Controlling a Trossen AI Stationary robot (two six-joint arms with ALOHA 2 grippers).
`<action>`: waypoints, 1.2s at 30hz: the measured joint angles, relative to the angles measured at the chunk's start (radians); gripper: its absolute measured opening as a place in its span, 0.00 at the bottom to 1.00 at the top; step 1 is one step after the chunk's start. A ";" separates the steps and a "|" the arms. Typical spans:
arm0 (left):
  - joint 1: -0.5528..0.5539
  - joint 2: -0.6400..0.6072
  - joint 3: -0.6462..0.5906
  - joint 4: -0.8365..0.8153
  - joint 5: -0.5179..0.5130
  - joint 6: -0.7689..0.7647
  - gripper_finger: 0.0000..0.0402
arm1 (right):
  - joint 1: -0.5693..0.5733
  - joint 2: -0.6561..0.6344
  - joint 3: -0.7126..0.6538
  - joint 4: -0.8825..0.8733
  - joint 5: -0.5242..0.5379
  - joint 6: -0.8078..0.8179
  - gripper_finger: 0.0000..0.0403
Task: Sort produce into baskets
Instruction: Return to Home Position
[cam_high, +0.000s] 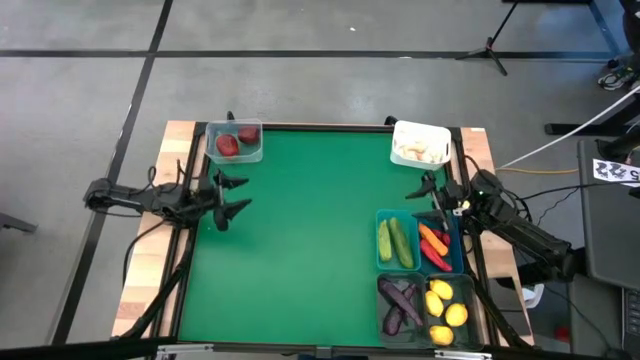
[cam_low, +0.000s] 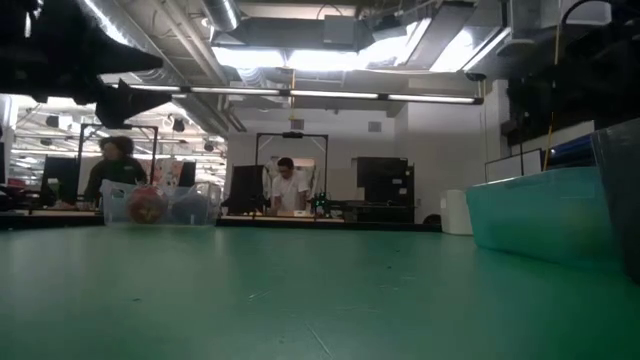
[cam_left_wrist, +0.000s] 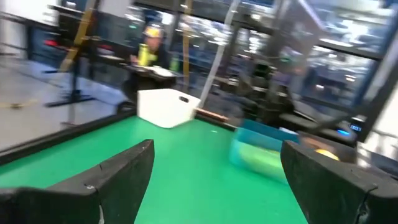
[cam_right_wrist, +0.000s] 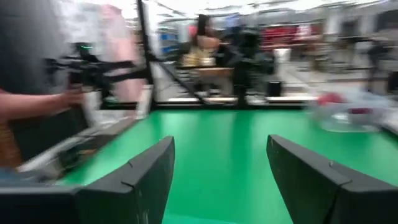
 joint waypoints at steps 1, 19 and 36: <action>-0.015 0.000 0.000 0.000 0.012 0.000 0.86 | 0.001 0.000 0.000 -0.003 -0.046 0.007 0.63; -0.107 0.000 0.000 0.002 -0.075 -0.002 0.86 | 0.743 0.006 -0.003 -0.050 0.878 0.047 0.63; -0.106 0.000 0.000 0.002 -0.207 0.051 0.86 | 0.916 0.060 -0.003 -0.035 0.995 -0.157 0.63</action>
